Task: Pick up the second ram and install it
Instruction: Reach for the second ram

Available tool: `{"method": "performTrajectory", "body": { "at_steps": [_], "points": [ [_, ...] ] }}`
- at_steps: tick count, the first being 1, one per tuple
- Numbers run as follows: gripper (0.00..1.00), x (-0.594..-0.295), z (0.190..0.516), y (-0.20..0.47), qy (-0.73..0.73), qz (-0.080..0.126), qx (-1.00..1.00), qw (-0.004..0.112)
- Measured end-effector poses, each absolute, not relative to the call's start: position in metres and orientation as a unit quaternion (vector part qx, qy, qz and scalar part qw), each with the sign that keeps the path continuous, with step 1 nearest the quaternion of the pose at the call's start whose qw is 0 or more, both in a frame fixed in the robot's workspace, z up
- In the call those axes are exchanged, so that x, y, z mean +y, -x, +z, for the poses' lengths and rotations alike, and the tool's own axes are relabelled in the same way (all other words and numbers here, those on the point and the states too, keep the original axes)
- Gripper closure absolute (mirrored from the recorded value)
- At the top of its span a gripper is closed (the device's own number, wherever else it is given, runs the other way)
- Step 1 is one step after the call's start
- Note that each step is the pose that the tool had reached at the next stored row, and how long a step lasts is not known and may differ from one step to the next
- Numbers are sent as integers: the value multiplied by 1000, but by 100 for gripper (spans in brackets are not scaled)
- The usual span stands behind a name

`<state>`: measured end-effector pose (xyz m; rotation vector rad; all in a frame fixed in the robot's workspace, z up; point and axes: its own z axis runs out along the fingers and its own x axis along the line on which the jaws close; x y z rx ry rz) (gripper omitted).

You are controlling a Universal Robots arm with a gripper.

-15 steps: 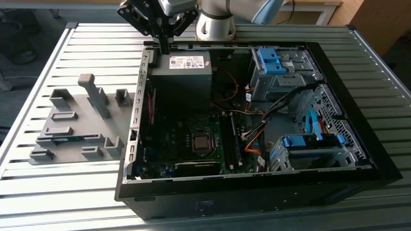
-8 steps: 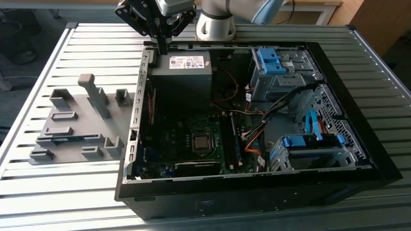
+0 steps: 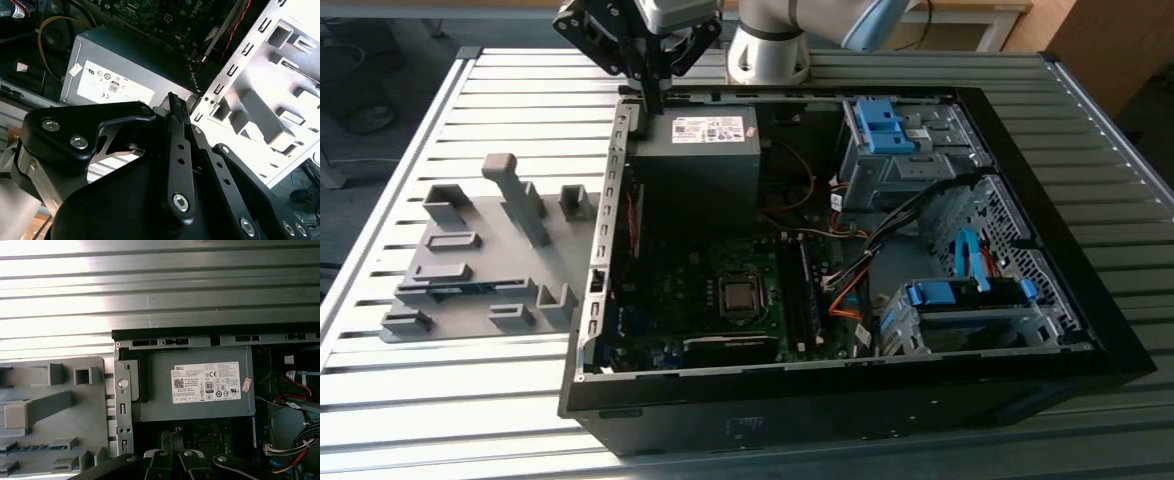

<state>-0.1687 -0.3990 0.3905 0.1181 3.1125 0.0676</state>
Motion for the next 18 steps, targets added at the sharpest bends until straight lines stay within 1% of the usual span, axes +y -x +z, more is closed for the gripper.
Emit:
{"method": "performTrajectory", "body": {
  "at_steps": [18],
  "points": [
    [89, -399, 390, 178, -38, 22, 999, 13]
  ]
}}
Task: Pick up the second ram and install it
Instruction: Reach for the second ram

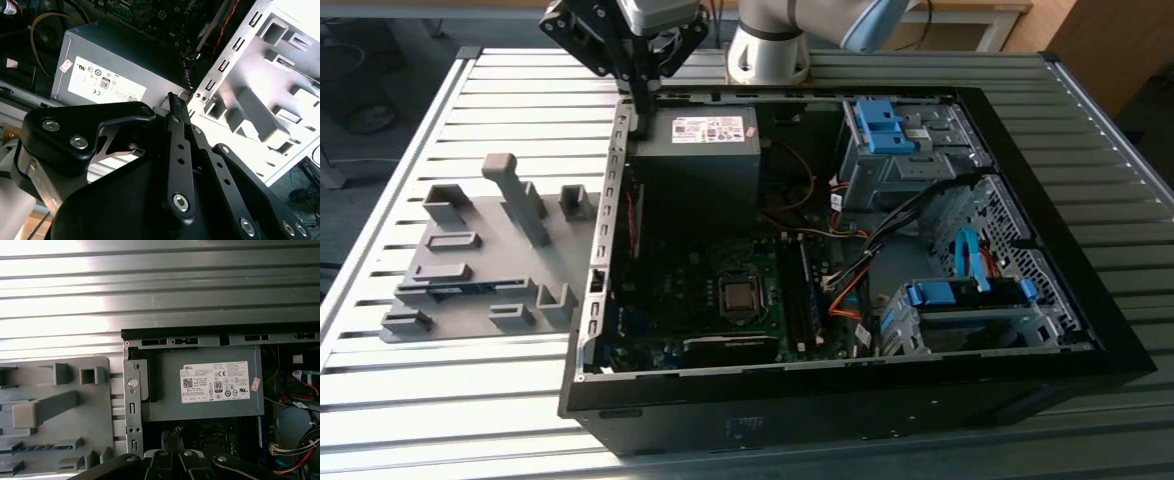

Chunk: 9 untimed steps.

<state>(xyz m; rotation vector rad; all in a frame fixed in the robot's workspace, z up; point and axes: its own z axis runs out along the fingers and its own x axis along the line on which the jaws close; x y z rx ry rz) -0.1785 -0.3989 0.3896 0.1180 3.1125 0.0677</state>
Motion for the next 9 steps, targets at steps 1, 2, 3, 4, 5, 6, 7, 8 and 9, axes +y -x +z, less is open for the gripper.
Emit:
{"method": "performTrajectory", "body": {
  "at_steps": [1, 2, 3, 4, 5, 6, 7, 8, 9],
  "points": [
    [89, -399, 390, 179, -38, 22, 999, 13],
    [89, -399, 389, 179, -38, 22, 999, 13],
    [89, -399, 389, 180, -38, 22, 999, 13],
    [89, -399, 389, 180, -38, 22, 999, 13],
    [89, -399, 389, 181, -38, 22, 999, 13],
    [89, -399, 389, 182, -38, 22, 999, 13],
    [89, -399, 389, 183, -38, 22, 999, 13],
    [89, -399, 389, 183, -38, 22, 999, 13],
    [89, -399, 389, 184, -38, 22, 999, 13]
  ]
}}
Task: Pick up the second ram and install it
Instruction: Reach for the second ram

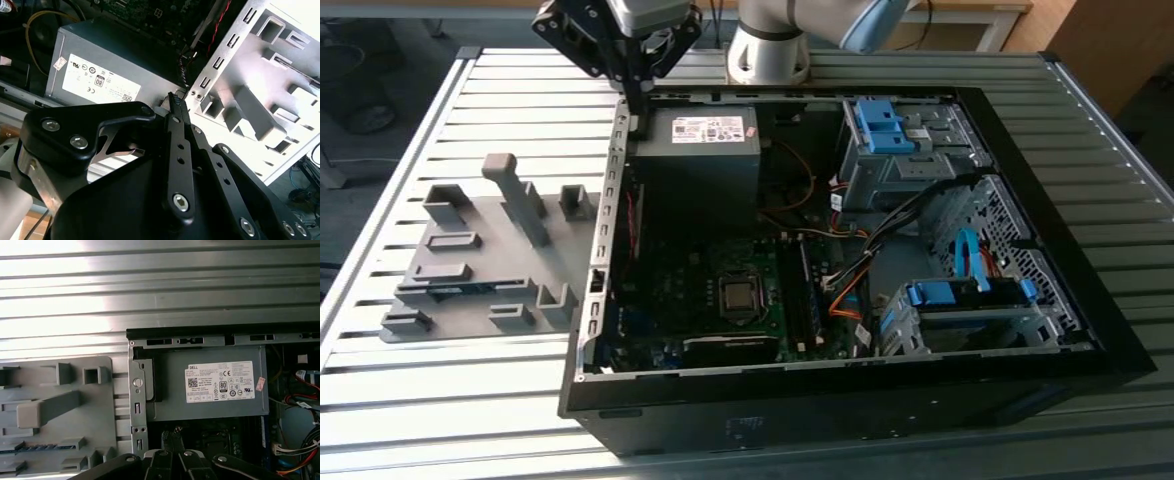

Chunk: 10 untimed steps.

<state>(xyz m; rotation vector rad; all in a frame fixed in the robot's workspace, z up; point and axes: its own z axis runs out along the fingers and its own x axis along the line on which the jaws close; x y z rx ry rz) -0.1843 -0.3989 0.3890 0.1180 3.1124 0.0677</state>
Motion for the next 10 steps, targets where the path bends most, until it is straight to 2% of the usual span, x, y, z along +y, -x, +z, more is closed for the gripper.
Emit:
{"method": "performTrajectory", "body": {
  "at_steps": [10],
  "points": [
    [89, -399, 388, 191, -38, 22, 999, 13]
  ]
}}
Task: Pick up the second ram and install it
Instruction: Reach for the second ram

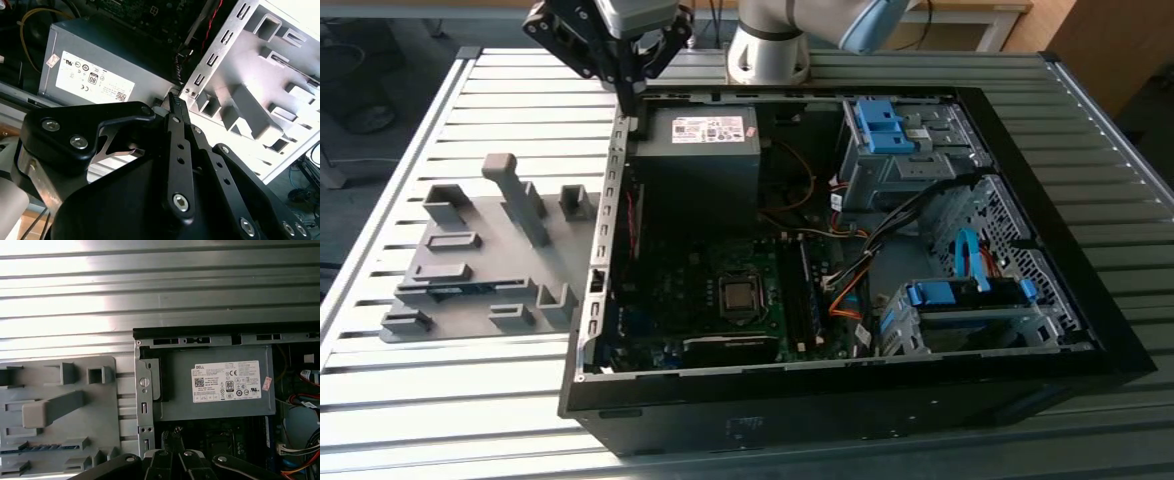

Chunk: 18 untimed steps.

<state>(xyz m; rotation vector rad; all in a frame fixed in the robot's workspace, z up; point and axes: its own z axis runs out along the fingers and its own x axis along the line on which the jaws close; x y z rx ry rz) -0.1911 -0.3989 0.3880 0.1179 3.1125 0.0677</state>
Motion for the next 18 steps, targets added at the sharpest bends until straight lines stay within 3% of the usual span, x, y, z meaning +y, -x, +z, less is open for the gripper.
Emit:
{"method": "performTrajectory", "body": {
  "at_steps": [18],
  "points": [
    [89, -399, 386, 204, -38, 22, 999, 13]
  ]
}}
